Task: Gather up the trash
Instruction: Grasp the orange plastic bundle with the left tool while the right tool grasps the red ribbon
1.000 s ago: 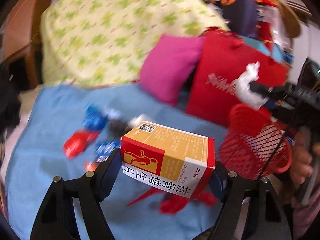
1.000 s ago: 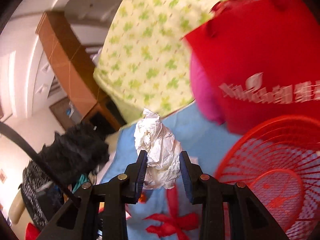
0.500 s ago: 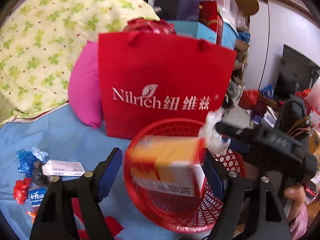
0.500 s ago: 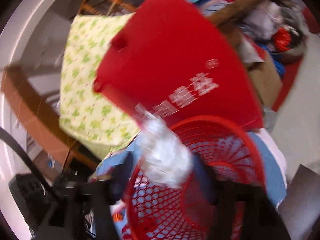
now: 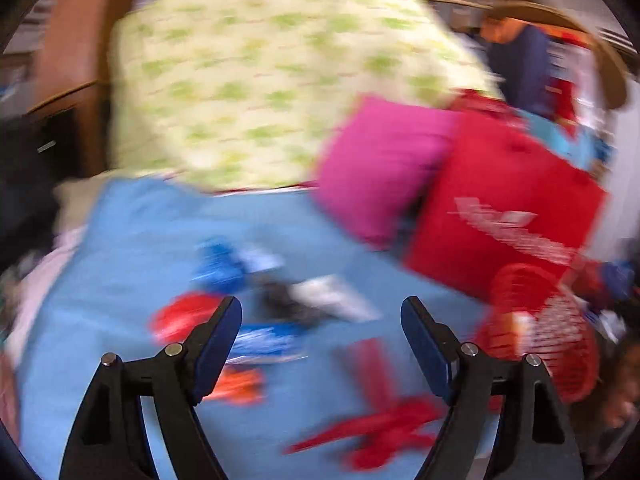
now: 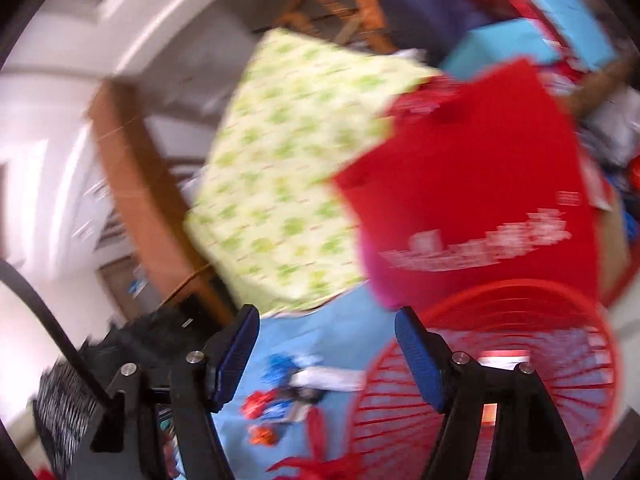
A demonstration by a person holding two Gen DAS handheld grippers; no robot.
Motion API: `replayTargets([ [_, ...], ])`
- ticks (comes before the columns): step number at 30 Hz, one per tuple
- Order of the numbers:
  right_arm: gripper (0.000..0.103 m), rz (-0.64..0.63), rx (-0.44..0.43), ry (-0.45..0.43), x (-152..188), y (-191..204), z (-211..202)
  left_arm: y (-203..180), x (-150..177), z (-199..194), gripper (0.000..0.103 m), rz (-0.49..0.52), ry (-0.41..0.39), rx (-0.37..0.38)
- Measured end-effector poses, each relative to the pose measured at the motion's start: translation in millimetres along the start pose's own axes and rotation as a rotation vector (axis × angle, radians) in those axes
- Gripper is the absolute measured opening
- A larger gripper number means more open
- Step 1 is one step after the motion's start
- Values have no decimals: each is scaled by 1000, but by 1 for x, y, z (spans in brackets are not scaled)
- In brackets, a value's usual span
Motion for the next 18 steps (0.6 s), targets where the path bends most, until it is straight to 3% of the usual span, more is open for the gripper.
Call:
replayTargets([
  [3, 74, -102, -79, 90, 15, 44, 30, 79, 29, 3, 82, -117, 33, -134],
  [7, 74, -164, -123, 319, 53, 84, 88, 124, 60, 16, 82, -190, 92, -166],
  [10, 74, -188, -55, 505, 90, 89, 131, 128, 72, 33, 82, -191, 130, -164],
  [12, 74, -199, 35, 632, 117, 80, 158, 120, 74, 46, 82, -173, 152, -147],
  [18, 74, -171, 235, 806, 152, 34, 199, 94, 79, 87, 82, -87, 252, -71],
])
Point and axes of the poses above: each gripper's, at about its wrist camera, not at the fingertips, and z roughly the way its jaws point, y to its left, x to its underside, the point moved 6 cm from there along z, roughly the way its jaws point, and after that the axes turned 14 degrees about y, right-handed, at the moved point
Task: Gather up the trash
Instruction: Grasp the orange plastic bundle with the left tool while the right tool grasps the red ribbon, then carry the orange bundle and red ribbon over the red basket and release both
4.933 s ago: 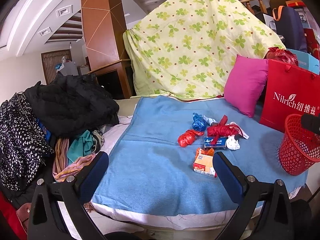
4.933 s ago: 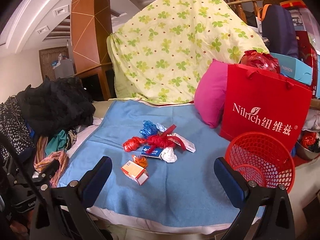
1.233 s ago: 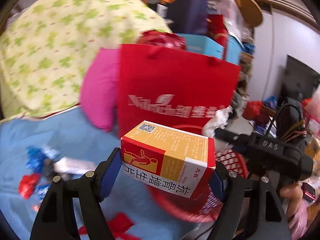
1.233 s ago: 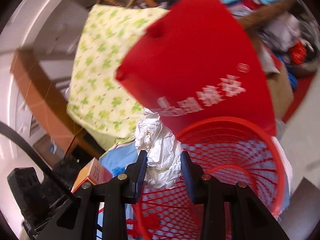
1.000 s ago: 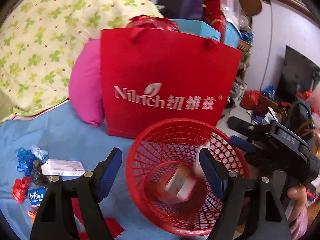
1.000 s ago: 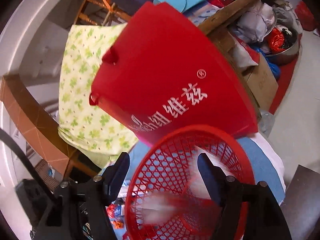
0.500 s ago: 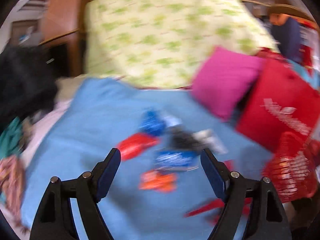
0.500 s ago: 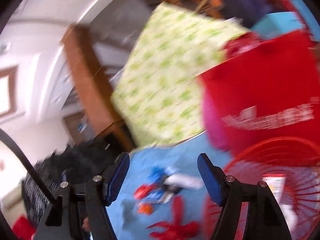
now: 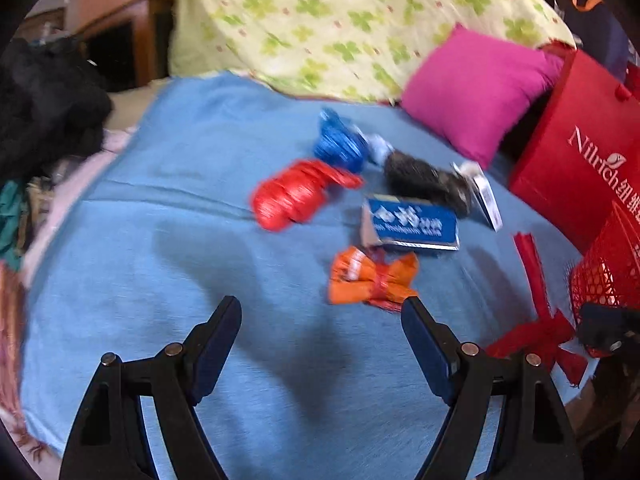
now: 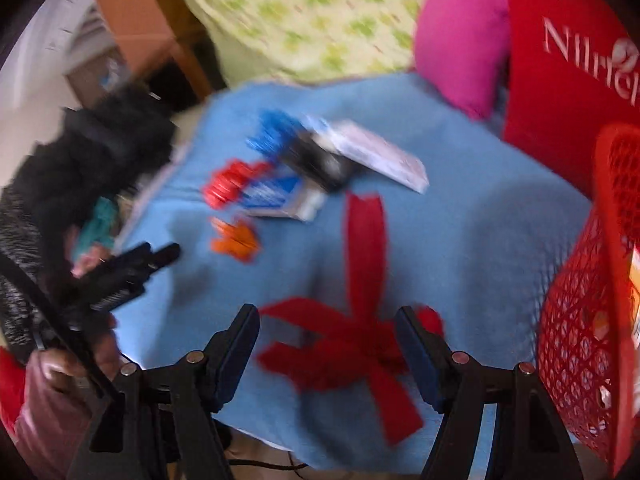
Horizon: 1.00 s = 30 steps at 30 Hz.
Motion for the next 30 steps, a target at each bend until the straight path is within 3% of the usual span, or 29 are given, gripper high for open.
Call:
replayTargets([
  [7, 73, 53, 48, 134, 12, -21, 40, -30, -21, 45, 82, 64, 77, 39],
  [11, 59, 36, 79, 171, 18, -19, 51, -32, -23, 66, 82, 40, 130, 49],
  [12, 51, 29, 82, 163, 18, -18, 49, -30, -23, 68, 82, 29, 136, 59],
  [13, 43, 28, 85, 156, 18, -17, 48, -29, -23, 70, 76, 14, 141, 81],
  [14, 42, 26, 85, 148, 17, -16, 45, -28, -24, 72, 68, 6, 141, 94],
  [15, 40, 25, 84, 142, 17, -15, 44, -28, -25, 72, 68, 5, 138, 92],
  [18, 38, 18, 93, 122, 13, -9, 41, -27, -27, 72, 67, 3, 126, 100],
  [26, 37, 61, 32, -46, -3, 1, 5, -26, -23, 57, 67, 16, 104, 96],
  [30, 37, 57, 21, -129, -7, 7, -13, -28, -16, 39, 67, 63, 60, 48],
])
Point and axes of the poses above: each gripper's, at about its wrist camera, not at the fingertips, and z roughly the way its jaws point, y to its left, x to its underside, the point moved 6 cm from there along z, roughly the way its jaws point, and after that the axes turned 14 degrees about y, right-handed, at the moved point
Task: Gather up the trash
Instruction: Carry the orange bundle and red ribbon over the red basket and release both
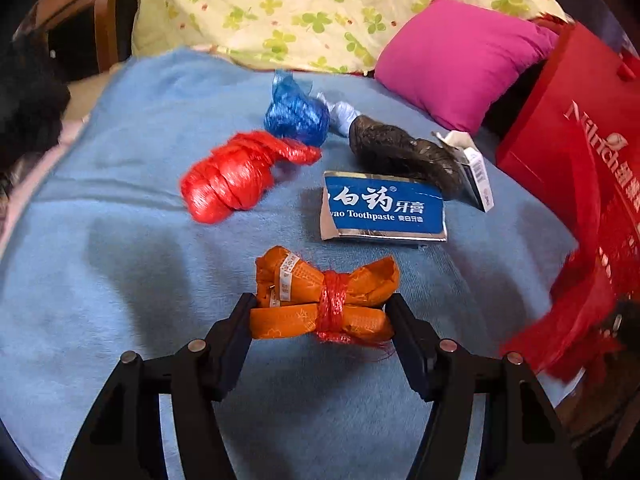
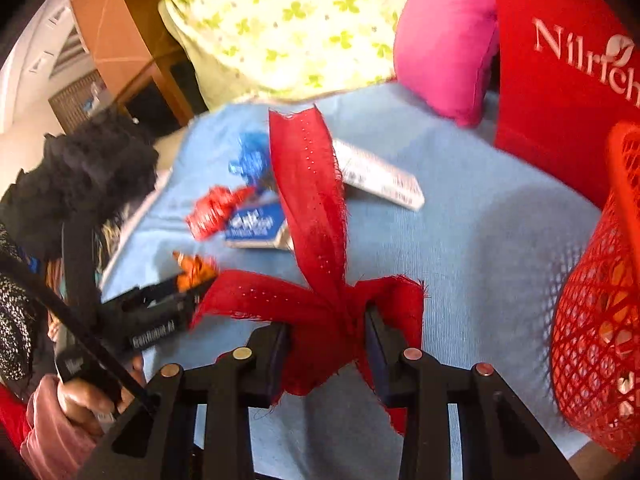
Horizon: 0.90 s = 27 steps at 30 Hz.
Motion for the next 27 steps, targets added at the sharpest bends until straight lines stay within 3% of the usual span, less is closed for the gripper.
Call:
replayTargets([
  [8, 37, -28, -41, -103, -5, 17, -26, 1, 9, -47, 67, 4, -127, -80],
  [14, 37, -38, -73, -155, -7, 20, -46, -4, 15, -75, 67, -1, -195, -186],
  [27, 37, -8, -113, -317, -7, 2, -103, -48, 42, -109, 67, 6, -210, -189],
])
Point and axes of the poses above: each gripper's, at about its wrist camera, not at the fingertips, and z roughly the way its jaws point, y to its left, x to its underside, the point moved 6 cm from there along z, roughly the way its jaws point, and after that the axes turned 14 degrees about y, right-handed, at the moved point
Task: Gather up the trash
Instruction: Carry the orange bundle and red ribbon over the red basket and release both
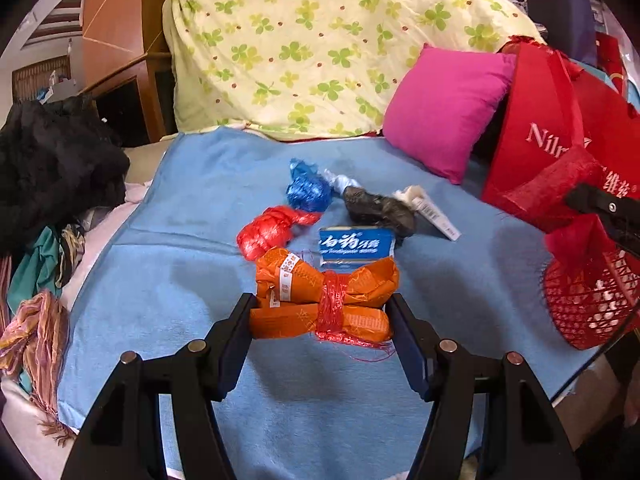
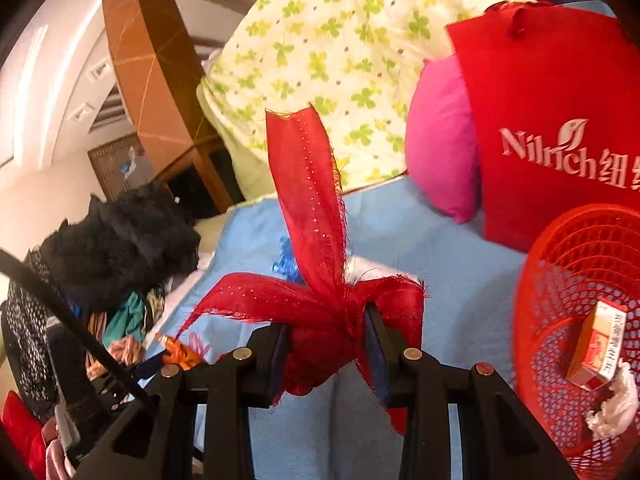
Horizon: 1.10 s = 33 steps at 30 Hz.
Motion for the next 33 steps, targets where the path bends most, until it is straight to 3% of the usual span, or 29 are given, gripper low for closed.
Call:
replayTargets([
  [13, 37, 104, -15, -105, -10, -42, -39, -49, -18, -42, 67, 51, -66, 17],
  [33, 38, 281, -61, -205, -10, -112, -82, -128, -39, -63, 67, 172, -108, 86],
])
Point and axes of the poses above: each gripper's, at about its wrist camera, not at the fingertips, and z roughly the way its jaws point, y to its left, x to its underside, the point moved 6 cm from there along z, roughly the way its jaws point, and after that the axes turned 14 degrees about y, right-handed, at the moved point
